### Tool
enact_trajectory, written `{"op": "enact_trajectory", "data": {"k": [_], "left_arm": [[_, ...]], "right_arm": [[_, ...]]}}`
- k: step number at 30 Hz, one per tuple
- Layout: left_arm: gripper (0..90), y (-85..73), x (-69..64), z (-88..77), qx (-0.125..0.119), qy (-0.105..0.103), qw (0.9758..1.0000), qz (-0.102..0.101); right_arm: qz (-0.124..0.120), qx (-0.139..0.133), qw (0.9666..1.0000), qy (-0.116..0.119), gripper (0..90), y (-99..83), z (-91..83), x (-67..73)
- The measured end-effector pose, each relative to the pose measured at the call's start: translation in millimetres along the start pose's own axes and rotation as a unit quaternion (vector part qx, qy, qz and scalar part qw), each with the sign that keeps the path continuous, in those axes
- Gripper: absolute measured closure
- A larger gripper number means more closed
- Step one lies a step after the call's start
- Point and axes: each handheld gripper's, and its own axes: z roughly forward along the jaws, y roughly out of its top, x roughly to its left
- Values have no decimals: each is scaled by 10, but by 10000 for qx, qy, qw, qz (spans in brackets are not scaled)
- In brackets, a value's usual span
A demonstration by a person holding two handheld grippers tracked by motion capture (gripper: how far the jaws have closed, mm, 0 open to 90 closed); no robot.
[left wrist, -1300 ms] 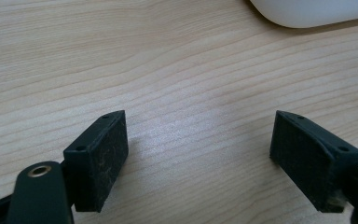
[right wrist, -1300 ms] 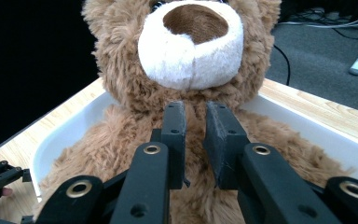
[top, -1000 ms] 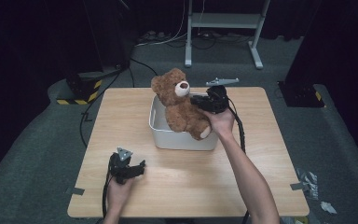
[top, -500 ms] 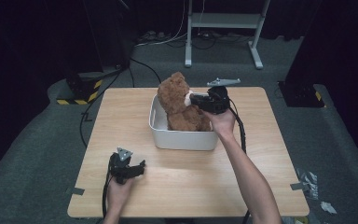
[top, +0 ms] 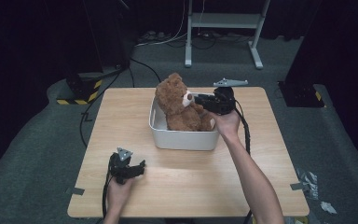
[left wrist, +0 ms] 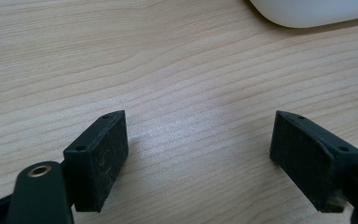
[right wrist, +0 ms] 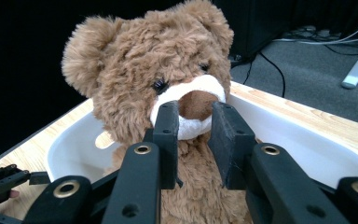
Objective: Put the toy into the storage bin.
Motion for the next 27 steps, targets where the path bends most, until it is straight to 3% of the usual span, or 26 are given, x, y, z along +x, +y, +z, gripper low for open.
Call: {"op": "enact_trajectory", "data": {"k": [27], "left_arm": [[189,1,0,-3,11,-2,10000,-1]], "right_arm": [[149,-328,9993,-56,623,-95,-278,-92]]}}
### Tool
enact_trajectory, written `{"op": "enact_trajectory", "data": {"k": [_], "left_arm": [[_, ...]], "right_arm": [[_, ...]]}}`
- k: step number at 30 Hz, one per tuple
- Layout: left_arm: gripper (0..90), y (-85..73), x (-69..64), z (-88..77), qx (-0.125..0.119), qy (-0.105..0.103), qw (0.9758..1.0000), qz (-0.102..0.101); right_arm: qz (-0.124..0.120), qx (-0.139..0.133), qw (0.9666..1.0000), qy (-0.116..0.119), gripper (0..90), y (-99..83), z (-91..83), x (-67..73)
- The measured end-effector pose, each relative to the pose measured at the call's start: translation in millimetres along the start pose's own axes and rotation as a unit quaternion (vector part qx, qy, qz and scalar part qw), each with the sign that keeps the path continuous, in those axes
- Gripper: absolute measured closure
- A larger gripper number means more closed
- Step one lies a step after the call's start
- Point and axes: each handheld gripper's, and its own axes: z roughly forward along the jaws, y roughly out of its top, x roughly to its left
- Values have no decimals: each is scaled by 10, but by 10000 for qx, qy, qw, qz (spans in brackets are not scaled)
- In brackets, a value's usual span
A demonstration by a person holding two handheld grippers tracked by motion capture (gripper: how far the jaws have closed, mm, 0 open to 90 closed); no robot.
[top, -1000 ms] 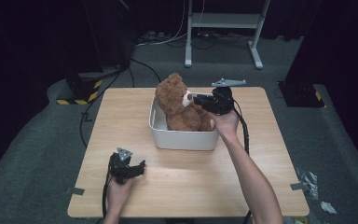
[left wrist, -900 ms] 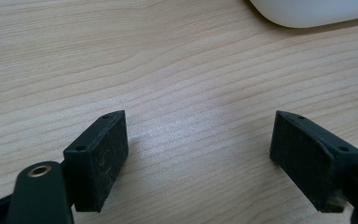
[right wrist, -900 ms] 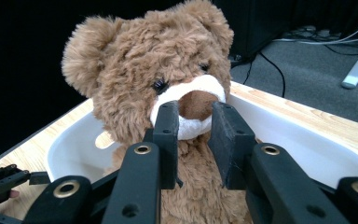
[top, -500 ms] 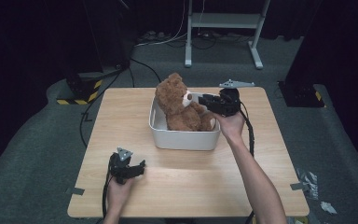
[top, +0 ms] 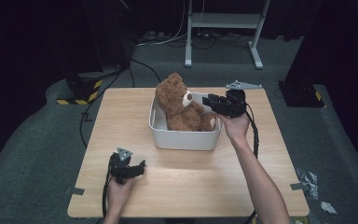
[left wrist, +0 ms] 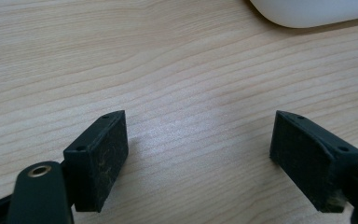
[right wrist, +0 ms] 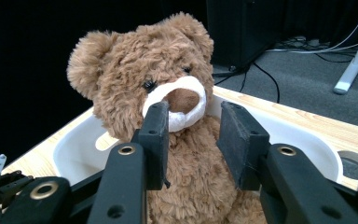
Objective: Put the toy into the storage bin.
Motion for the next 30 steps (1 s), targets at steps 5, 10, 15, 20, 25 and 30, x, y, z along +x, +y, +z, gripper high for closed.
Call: {"op": "enact_trajectory", "data": {"k": [5,10,15,20,25,30], "left_arm": [[189,0,0,0,1,-1,10000,0],[189,0,0,0,-2,2,10000,0],[189,0,-1,1,-4,2,10000,-2],[189,0,0,0,-4,4,10000,1],[189,0,-1,1,-5,4,10000,1],[189,0,-1,0,-4,4,10000,2]], "right_arm": [[4,-52,10000,-4,608,-1,-50,-4],[-6,-73,10000,-24,606,-2,-93,-14],[13,-97,10000,-11,602,-4,-132,-9],[-11,-152,9999,-4,598,-18,-174,-13],[20,-169,9999,1,595,-50,-212,-15],[28,-193,9998,1,593,-83,-262,-39]]}}
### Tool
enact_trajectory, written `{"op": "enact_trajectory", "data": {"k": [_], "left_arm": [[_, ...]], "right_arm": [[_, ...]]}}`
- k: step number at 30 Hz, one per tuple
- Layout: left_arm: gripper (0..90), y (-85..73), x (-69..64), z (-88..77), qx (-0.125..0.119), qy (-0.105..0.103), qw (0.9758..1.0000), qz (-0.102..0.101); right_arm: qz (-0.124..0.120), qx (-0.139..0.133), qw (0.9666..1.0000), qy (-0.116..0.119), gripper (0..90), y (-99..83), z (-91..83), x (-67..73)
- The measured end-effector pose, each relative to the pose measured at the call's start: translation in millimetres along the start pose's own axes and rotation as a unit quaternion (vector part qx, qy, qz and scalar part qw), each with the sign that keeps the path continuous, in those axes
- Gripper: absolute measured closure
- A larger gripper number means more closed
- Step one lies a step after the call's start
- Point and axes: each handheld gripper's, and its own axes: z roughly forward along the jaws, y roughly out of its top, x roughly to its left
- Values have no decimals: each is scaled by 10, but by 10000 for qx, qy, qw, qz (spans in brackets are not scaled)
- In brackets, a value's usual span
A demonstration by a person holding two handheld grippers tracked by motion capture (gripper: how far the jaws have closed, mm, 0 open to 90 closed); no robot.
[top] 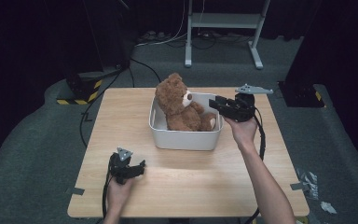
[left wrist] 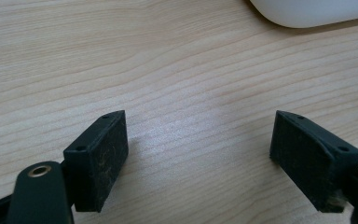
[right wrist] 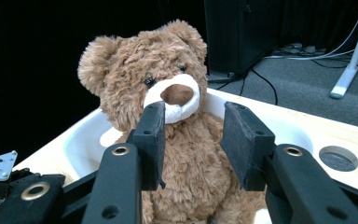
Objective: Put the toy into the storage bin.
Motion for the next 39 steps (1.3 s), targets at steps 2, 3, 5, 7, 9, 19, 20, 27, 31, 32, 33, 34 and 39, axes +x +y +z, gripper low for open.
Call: {"op": "enact_trajectory", "data": {"k": [2,3,5,7,9,19,20,27,31,32,33,34,39], "left_arm": [[189,0,0,0,0,0,10000,-1],[190,0,0,0,-1,0,10000,0],[189,0,0,0,0,0,10000,-1],[189,0,0,0,-1,1,10000,0],[189,0,0,0,-1,-1,10000,-2],[190,0,0,0,-1,0,10000,-2],[189,0,1,-1,1,11,10000,9],[189,0,3,0,-13,11,10000,25],[190,-1,2,-1,-12,10,10000,22],[190,-1,1,-4,2,18,10000,26],[189,-1,1,-4,2,16,10000,26],[190,-1,1,-4,1,17,10000,25],[190,-1,1,-4,1,17,10000,26]], "right_arm": [[61,-3,10000,-3,593,-7,-24,4],[36,-28,10000,-11,592,-11,-33,-3],[33,-53,10000,-11,592,-27,-57,-10],[25,-58,10000,-15,591,-45,-78,-18],[32,-78,10000,-23,589,-76,-113,-37],[171,-128,9998,-62,584,-170,-194,-114],[165,-132,9998,-67,584,-180,-203,-122],[228,-217,9995,-83,582,-224,-309,-170],[226,-255,9994,-113,576,-256,-360,-190],[236,-247,9993,-130,575,-265,-376,-190],[215,-250,9993,-154,576,-272,-387,-191],[197,-255,9993,-184,576,-287,-408,-194],[234,-272,9992,-197,574,-327,-460,-211]]}}
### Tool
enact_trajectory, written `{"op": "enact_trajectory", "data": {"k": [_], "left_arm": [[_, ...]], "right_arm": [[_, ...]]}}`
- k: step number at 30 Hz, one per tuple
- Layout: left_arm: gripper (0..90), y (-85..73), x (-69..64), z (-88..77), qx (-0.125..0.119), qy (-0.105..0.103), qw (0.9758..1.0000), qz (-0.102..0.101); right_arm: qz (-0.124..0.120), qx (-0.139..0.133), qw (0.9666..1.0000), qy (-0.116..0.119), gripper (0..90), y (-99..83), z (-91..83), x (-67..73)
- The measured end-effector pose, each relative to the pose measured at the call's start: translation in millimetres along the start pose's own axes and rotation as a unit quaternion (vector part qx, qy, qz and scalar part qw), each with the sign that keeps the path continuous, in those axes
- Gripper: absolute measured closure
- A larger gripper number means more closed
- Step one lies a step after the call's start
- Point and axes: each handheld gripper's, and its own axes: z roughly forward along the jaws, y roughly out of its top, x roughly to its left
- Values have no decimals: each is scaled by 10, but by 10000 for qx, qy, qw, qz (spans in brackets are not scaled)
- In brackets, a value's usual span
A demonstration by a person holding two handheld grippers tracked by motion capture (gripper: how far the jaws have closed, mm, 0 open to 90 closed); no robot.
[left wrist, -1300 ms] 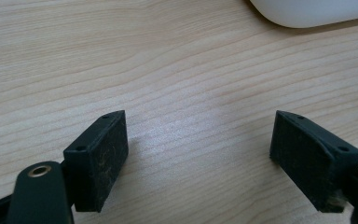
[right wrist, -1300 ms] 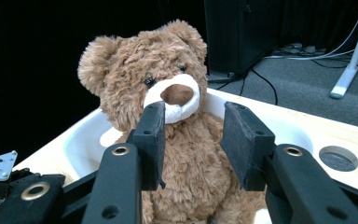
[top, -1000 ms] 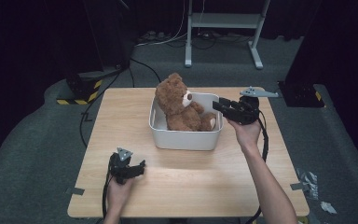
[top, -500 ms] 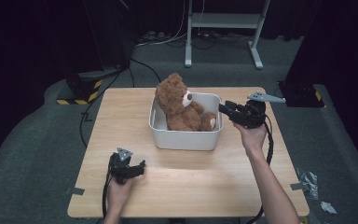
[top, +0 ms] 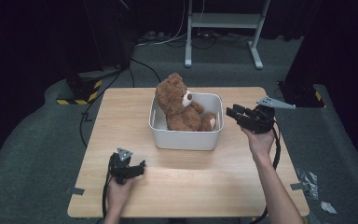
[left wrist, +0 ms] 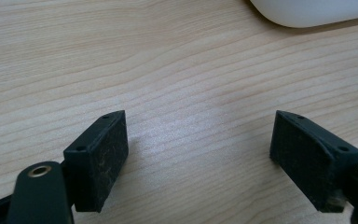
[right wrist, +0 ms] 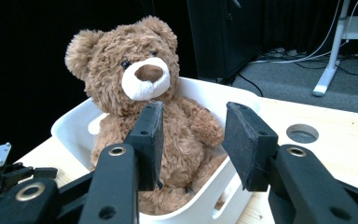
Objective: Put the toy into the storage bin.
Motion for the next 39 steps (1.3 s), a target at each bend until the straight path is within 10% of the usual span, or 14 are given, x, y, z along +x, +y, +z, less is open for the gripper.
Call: {"op": "enact_trajectory", "data": {"k": [39], "left_arm": [[189,-1,0,-1,1,1,10000,-2]], "right_arm": [[127,-188,9992,-316,449,-378,-482,-161]]}}
